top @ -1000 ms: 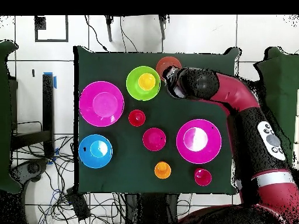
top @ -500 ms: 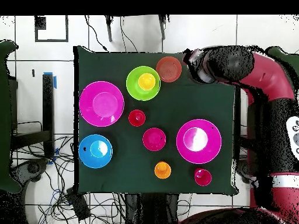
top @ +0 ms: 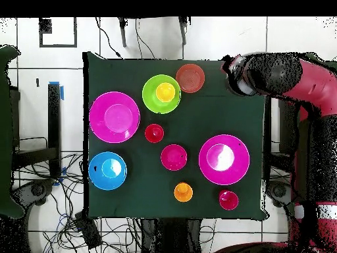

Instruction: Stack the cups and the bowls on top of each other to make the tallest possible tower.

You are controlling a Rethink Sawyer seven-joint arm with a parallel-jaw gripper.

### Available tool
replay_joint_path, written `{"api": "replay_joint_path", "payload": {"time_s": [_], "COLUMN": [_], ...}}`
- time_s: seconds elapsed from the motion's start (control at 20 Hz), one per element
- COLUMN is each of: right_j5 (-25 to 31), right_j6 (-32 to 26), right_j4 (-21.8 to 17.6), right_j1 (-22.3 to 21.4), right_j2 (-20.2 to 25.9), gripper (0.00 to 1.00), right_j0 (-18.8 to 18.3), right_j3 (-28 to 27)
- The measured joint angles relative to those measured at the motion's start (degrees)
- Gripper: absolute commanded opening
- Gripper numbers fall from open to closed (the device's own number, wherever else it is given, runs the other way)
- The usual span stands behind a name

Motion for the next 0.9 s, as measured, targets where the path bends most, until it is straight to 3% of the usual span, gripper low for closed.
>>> {"api": "replay_joint_path", "payload": {"time_s": [0.9], "right_j5": [-0.14], "right_j6": [0.0], "right_j4": [-1.87], "right_j1": [-0.01], "right_j2": [-0.92], "gripper": [1.0], "right_j0": [-0.04], "right_j3": [-0.01]}}
